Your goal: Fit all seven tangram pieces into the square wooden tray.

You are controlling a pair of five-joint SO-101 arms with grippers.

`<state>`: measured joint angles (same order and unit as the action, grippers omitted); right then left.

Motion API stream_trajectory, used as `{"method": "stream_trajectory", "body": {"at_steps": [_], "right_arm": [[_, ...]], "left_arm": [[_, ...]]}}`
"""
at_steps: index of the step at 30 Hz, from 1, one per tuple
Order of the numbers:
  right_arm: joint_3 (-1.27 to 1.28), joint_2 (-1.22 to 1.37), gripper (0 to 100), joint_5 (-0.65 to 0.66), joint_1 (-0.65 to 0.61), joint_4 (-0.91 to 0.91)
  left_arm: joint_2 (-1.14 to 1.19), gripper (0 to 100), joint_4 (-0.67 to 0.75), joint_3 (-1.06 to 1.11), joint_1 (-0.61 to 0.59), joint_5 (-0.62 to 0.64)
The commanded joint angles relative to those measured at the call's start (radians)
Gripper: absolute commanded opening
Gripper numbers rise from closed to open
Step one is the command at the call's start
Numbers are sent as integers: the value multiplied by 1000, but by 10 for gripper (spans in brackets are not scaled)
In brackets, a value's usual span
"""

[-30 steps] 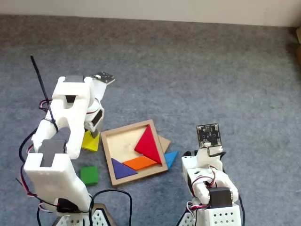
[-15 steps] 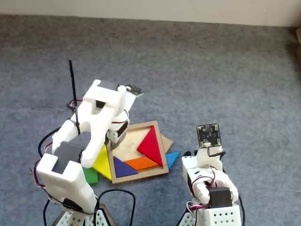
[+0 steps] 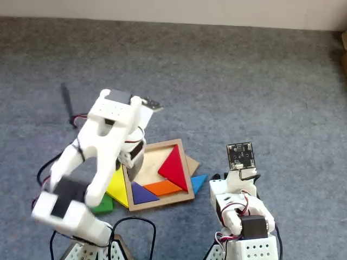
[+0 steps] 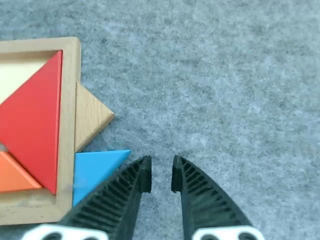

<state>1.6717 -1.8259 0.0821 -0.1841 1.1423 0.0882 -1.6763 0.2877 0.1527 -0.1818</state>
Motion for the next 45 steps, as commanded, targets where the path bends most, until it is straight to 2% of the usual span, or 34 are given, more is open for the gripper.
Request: {"method": "stream_trajectory", "body": {"at_steps": [1, 4, 7, 11, 15, 21, 26, 32, 37, 41, 45], "right_arm": [[97, -10, 77, -5, 13, -19], [97, -10, 77, -5, 13, -19], [97, -10, 77, -5, 13, -19], [97, -10, 77, -5, 13, -19], [97, -10, 77, -5, 13, -18], [97, -10, 77, -5, 13, -18], [97, -10, 77, -5, 13, -18], [97, -10, 77, -5, 13, -18], [97, -10, 77, -5, 13, -18], [97, -10, 77, -5, 13, -18], [97, -10, 77, -5, 13, -18]], "left_arm": [[-248, 242, -41, 5, 2, 3], [-346, 283, -41, 70, -31, 5], [-361, 303, -38, 122, -119, 2], [-361, 306, 57, 223, -249, -97], [-361, 308, 176, 346, -294, -123], [-337, 309, 308, 444, -291, -120], [-151, 306, 358, 435, -289, -118], [24, 282, 344, 355, -254, -95], [22, 173, 293, 305, -130, -37], [22, 136, 250, 252, -47, 41], [22, 107, 195, 186, -16, 74]]}}
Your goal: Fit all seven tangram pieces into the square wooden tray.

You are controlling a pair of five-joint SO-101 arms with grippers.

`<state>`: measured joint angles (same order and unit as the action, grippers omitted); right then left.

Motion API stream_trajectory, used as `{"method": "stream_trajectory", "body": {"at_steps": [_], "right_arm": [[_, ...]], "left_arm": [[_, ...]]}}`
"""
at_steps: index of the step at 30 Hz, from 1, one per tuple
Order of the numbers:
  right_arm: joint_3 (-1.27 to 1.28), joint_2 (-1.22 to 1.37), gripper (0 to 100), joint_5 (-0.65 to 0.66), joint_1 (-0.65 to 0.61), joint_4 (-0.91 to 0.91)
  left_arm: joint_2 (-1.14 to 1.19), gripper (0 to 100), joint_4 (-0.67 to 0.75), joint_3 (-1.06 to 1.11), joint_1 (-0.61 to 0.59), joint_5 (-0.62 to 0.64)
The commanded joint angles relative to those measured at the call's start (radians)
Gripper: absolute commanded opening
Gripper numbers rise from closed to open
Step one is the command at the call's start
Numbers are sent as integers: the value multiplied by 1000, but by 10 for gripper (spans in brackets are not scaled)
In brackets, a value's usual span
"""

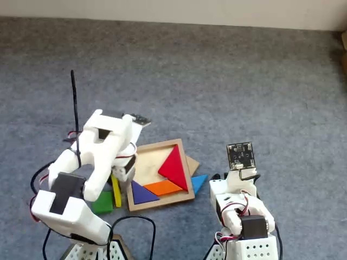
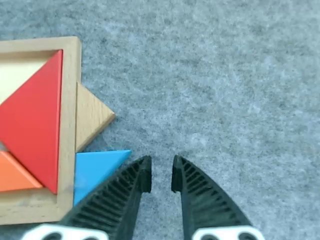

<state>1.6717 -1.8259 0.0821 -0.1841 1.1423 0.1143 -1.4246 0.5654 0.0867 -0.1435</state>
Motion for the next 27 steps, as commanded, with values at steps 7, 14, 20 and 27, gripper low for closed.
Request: {"method": "stream_trajectory", "body": {"at_steps": [7, 14, 20, 27], "right_arm": [[97, -10, 77, -5, 13, -18], [97, -10, 77, -5, 13, -18], [97, -10, 77, -5, 13, -18], [97, -10, 77, -5, 13, -18]], "left_arm": [[-36, 10, -183, -208, 50, 35], [-257, 5, -262, -246, 79, 29], [-384, 5, -258, -239, 260, 26], [-384, 5, -68, -199, 332, -163]]}}
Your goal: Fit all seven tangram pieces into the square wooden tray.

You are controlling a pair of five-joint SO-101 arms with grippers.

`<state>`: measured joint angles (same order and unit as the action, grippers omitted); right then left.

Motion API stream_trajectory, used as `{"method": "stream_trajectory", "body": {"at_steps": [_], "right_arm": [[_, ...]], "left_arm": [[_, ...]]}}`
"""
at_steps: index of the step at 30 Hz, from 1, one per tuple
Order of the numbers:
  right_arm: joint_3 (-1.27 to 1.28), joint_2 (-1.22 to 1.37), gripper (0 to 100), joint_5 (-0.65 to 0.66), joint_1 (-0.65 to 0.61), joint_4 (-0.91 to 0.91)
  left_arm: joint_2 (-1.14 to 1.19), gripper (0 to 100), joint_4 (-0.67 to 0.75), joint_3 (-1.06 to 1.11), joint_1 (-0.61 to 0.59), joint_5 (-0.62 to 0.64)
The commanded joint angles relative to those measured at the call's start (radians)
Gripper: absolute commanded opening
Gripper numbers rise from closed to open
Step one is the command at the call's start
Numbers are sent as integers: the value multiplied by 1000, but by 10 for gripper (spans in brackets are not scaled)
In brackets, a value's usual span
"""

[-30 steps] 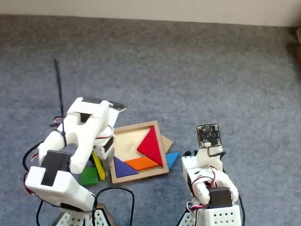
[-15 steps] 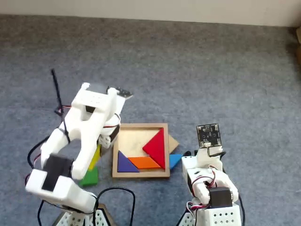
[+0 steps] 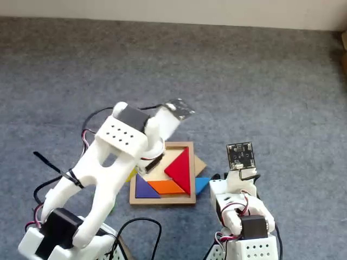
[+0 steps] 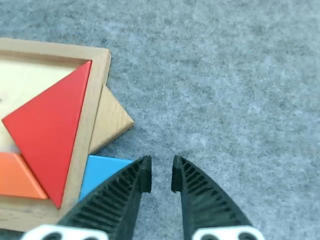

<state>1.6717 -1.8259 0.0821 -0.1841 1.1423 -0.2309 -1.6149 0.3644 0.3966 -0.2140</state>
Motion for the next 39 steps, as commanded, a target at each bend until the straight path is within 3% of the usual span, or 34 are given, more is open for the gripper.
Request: {"method": "stream_trajectory", "body": {"at_steps": [1, 7, 12, 16, 21, 28, 35, 39], "right_arm": [[97, -10, 77, -5, 13, -18], [97, -10, 77, -5, 13, -18], [97, -10, 77, -5, 13, -18], [97, -10, 77, -5, 13, -18], [97, -10, 77, -5, 13, -18], [97, -10, 77, -5, 13, -18], [97, -10, 77, -5, 13, -18], [97, -10, 77, -5, 13, -18]], "left_arm": [[-39, 5, 161, 15, 21, -121], [-39, 5, 422, 127, 12, -288], [-39, 5, 644, 232, -4, -307], [-39, 10, 733, 280, -50, -305], [-39, 113, 741, 315, -85, -304], [-45, 118, 733, 372, -58, -304], [-50, 116, 578, 334, 4, -302], [-50, 117, 491, 257, 36, -203]]}}
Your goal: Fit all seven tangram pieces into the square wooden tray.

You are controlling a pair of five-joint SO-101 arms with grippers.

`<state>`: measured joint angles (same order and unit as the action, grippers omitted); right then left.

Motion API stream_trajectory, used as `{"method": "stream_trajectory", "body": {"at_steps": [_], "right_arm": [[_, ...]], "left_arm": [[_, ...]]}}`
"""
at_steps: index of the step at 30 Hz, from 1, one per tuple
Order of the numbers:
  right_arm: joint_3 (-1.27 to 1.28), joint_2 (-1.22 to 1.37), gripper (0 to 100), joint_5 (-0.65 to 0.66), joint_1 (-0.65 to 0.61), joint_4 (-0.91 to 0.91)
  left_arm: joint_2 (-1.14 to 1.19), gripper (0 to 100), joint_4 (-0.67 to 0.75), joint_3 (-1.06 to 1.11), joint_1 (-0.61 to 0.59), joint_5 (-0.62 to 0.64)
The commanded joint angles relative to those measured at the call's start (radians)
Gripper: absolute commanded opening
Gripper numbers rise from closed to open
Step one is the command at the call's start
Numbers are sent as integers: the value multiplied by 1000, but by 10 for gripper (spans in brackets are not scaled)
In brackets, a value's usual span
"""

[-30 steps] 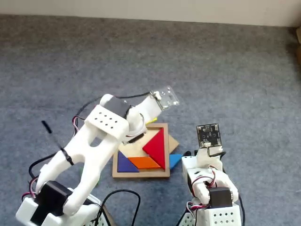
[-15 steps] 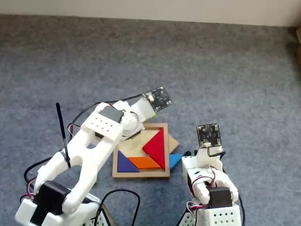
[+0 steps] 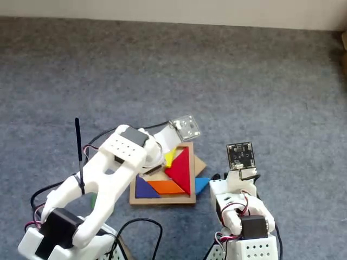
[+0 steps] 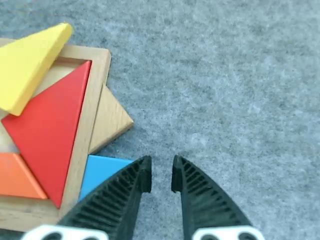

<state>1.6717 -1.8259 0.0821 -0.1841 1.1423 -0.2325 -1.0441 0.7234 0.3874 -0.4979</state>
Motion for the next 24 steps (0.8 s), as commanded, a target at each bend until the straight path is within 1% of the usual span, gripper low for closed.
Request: {"method": "stream_trajectory", "body": {"at_steps": [1, 4, 10, 11, 12, 15, 17, 20, 24], "right_arm": [[97, -10, 77, -5, 13, -18], [97, -10, 77, -5, 13, -18], [97, -10, 77, -5, 13, -18], [97, -10, 77, -5, 13, -18], [97, -10, 77, -5, 13, -18], [97, -10, 77, -5, 13, -18], [97, -10, 77, -5, 13, -18], [97, -10, 77, -5, 13, -18], [97, -10, 77, -5, 13, -18]], "left_arm": [[-48, 119, -103, -124, 47, 97], [-48, 119, -144, -177, 41, 101], [-39, 115, -135, -191, 22, 107], [-39, 115, -112, -193, 12, 120], [-42, 115, -72, -193, -1, 160], [-39, 115, 68, -188, -54, 338], [-38, 115, 149, -185, -85, 417], [-18, 115, 272, -147, -99, 463], [65, 115, 387, -113, -90, 468]]}}
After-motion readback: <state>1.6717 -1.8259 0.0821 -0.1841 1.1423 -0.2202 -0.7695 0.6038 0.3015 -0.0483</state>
